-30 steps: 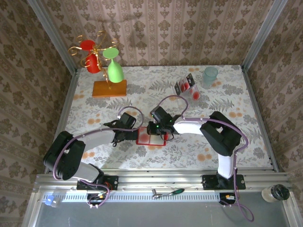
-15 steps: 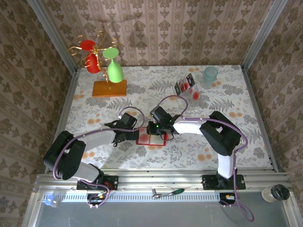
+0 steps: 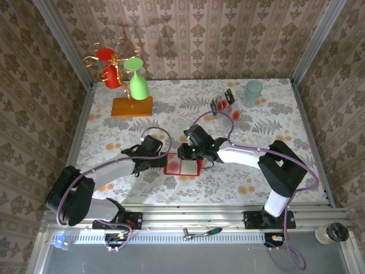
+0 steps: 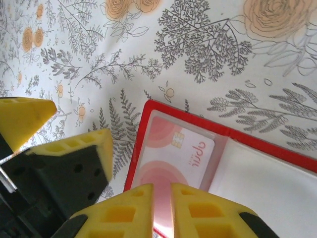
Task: Put the credit cards into the card holder
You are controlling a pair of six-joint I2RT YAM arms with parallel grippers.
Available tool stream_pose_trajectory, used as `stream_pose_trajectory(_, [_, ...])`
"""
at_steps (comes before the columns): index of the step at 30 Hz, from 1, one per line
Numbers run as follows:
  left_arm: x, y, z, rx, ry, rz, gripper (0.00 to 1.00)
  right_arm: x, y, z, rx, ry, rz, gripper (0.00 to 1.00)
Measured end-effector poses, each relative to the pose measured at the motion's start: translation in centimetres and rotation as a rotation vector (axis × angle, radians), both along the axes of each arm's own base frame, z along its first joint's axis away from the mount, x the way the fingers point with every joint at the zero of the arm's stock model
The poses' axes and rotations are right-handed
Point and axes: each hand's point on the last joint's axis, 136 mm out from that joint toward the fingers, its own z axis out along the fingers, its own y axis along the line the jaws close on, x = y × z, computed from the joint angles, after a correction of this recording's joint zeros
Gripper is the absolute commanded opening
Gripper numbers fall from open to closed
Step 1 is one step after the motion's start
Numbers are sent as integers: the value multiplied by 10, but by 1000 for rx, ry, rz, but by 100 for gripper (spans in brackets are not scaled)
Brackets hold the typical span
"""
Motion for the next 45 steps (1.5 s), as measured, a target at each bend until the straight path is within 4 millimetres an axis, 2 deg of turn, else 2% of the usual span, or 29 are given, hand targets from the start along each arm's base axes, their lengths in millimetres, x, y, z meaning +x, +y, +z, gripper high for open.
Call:
stream_pose_trajectory(9, [-4,0,27,-52,-48,-14,100,-10,-42,-12,-74,20,-54,21])
stream_pose_trajectory(15, [-11,-23,38,-105,-55,-63,100,-5,-60,-16,-104,23,-80,19])
stream_pose_trajectory(21, [-19,-57,43,-140,-50,-129,100,-4,-60,-15,-100,18,-77,17])
stream_pose_trajectory(24, [-22,-69,40,-146,-42,-149,100,-4,-55,-16,-89,19,-75,16])
stream_pose_trajectory(27, [-27,-77,34,-142,-27,-164,100,-8,-47,-25,-84,36,-60,15])
stream_pose_trajectory(31, [-32,-84,25,-131,-7,-182,100,-11,-44,-39,-100,63,-55,14])
stream_pose_trajectory(40, [-33,-90,22,-133,-8,-193,100,-6,-50,-41,-111,62,-77,13])
stream_pose_trajectory(45, [-31,-92,16,-129,-4,-193,100,-5,-51,-48,-128,70,-73,12])
